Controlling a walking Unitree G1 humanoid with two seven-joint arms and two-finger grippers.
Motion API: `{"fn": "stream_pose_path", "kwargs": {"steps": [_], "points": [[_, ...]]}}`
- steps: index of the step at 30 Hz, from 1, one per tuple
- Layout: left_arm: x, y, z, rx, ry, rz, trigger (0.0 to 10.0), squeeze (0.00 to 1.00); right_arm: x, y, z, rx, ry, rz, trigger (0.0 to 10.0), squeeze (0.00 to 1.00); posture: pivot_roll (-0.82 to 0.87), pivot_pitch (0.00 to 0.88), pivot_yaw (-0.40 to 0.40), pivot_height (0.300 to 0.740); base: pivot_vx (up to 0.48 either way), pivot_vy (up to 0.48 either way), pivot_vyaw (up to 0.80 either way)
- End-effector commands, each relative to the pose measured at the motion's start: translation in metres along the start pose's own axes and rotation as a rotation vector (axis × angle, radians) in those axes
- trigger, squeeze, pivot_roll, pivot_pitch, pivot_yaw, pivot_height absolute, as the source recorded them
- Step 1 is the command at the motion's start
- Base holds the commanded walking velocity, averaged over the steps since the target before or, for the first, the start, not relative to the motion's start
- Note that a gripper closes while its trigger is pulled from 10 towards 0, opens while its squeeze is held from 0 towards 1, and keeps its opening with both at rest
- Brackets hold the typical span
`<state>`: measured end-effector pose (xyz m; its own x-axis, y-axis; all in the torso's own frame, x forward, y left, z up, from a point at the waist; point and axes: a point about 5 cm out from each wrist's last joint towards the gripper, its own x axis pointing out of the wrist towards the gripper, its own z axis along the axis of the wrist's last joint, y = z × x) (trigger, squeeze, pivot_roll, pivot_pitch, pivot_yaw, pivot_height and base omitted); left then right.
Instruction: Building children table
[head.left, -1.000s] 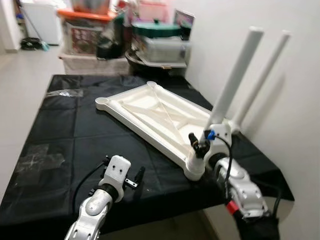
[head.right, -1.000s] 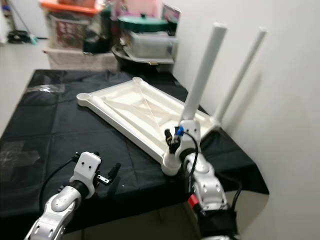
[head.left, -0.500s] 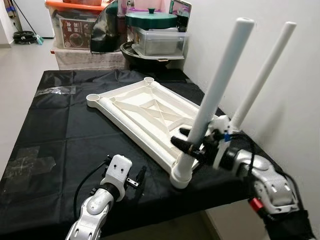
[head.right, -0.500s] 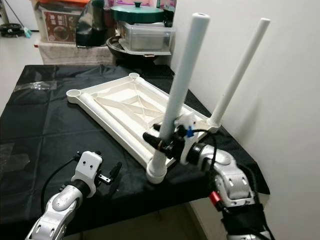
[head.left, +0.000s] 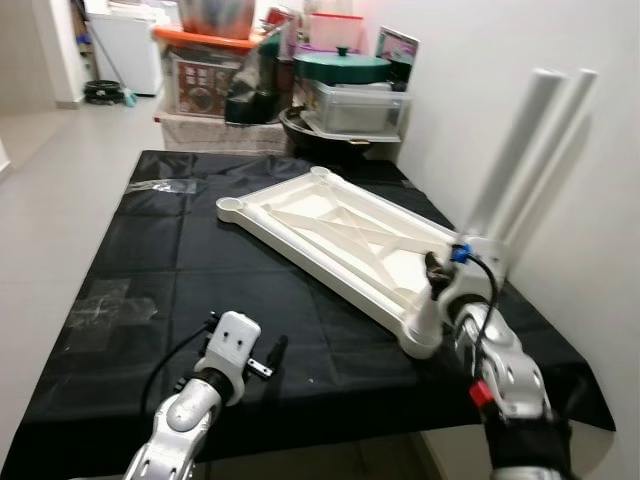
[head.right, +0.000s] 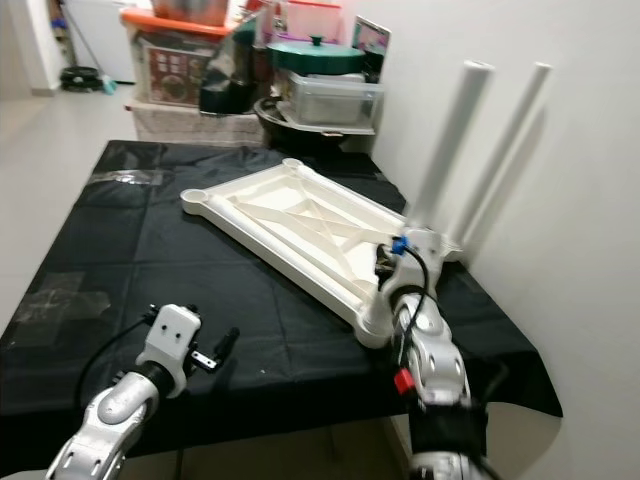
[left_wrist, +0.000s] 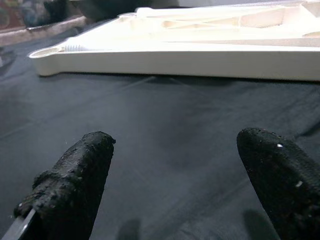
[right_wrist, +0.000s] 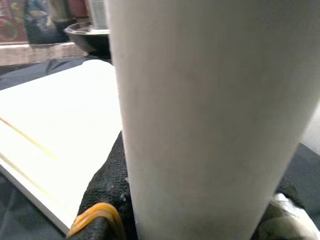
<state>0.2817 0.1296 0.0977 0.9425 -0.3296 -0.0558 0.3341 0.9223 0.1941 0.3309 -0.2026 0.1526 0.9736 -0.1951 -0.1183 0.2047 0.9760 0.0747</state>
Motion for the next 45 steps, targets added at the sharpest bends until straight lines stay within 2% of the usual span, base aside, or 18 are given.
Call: {"fn": "stream_pose_path", "kwargs": {"steps": [1,4,5,8,9,12,15,20,21,25,29,32,33,38,39,41,42,45], "points": [[0.001,-0.004,0.0,0.002,0.002,-0.019,10.0,0.0,-0.017,0.017,-0.028,-0.052,0.114,0.097,10.0,0.0,0.08,0.0,-0.125,0.74,0.0,0.0,0.0],[0.001,-0.006,0.0,0.001,0.003,-0.023,10.0,0.0,-0.021,0.029,-0.018,-0.035,0.054,0.186,10.0,0.0,0.08,0.0,-0.125,0.74,0.0,0.0,0.0],[0.001,-0.007,0.0,0.0,0.002,-0.025,10.0,0.0,-0.017,0.034,-0.007,-0.02,-0.001,0.249,10.0,1.0,0.08,0.0,-0.128,0.74,0.0,0.0,0.0],[0.001,-0.007,0.0,-0.001,0.002,-0.027,10.0,0.0,-0.014,0.035,0.0,-0.008,-0.035,0.274,10.0,1.0,0.08,0.0,-0.128,0.74,0.0,0.0,0.0],[0.002,-0.007,0.0,-0.003,0.001,-0.025,10.0,0.0,-0.01,0.039,0.012,0.026,-0.066,0.345,10.0,0.0,0.08,0.0,-0.13,0.74,0.0,0.0,0.0],[0.002,-0.006,0.0,-0.004,0.001,-0.023,10.0,0.0,-0.009,0.044,0.029,0.049,-0.11,0.497,10.0,0.0,0.08,0.0,-0.131,0.74,0.0,0.0,0.0],[0.003,-0.007,0.001,-0.008,-0.004,-0.021,10.0,0.0,-0.029,0.048,0.053,-0.036,-0.129,0.981,10.0,0.0,0.08,0.0,-0.137,0.74,0.0,0.0,0.0],[0.003,-0.007,0.001,-0.008,-0.007,-0.018,10.0,0.0,-0.038,0.049,0.048,-0.099,-0.082,1.101,10.0,0.0,0.09,0.0,-0.142,0.74,0.0,0.0,0.0],[0.003,-0.007,0.002,-0.007,-0.008,-0.015,10.0,0.0,-0.037,0.048,0.034,-0.149,-0.026,1.107,0.0,0.0,0.09,0.0,-0.145,0.74,0.0,0.0,0.0],[0.003,-0.007,0.002,-0.006,-0.008,-0.014,10.0,0.0,-0.03,0.047,0.021,-0.183,0.01,1.047,0.0,0.0,0.09,0.0,-0.146,0.74,0.0,0.0,0.0],[0.002,-0.007,0.001,-0.004,-0.005,-0.017,10.0,0.0,0.003,0.028,-0.009,-0.099,0.145,0.48,0.0,0.0,0.09,0.0,-0.136,0.74,0.0,0.0,0.0],[0.002,-0.007,0.001,-0.004,-0.005,-0.019,10.0,0.0,0.006,0.02,-0.013,-0.085,0.154,0.344,0.0,0.0,0.09,0.0,-0.136,0.74,0.0,0.0,0.0],[0.003,-0.009,0.001,-0.005,-0.005,-0.023,10.0,0.0,0.008,0.005,-0.017,-0.065,0.154,0.138,0.0,0.0,0.09,0.0,-0.136,0.74,0.0,0.0,0.0],[0.002,-0.008,0.0,-0.003,-0.005,-0.023,10.0,0.0,-0.007,0.025,-0.001,0.035,0.057,0.111,0.0,0.0,0.09,0.0,-0.136,0.74,0.0,0.0,0.0],[0.002,-0.007,0.0,-0.003,-0.004,-0.023,10.0,0.0,-0.014,0.043,0.008,0.068,0.003,0.197,10.0,0.0,0.09,0.0,-0.131,0.74,0.0,0.0,0.0],[0.002,-0.007,0.0,-0.003,-0.004,-0.023,10.0,0.0,-0.018,0.055,0.014,0.085,-0.032,0.261,10.0,0.0,0.09,0.0,-0.13,0.74,0.0,0.0,0.0],[0.002,-0.008,0.001,-0.002,-0.005,-0.024,10.0,0.0,-0.02,0.061,0.02,0.096,-0.067,0.323,10.0,1.0,0.09,0.0,-0.133,0.74,0.0,0.0,0.0],[0.002,-0.008,0.001,-0.003,-0.006,-0.024,10.0,0.0,-0.019,0.065,0.027,0.09,-0.094,0.392,10.0,1.0,0.09,0.0,-0.134,0.74,0.0,0.0,0.0]]}}
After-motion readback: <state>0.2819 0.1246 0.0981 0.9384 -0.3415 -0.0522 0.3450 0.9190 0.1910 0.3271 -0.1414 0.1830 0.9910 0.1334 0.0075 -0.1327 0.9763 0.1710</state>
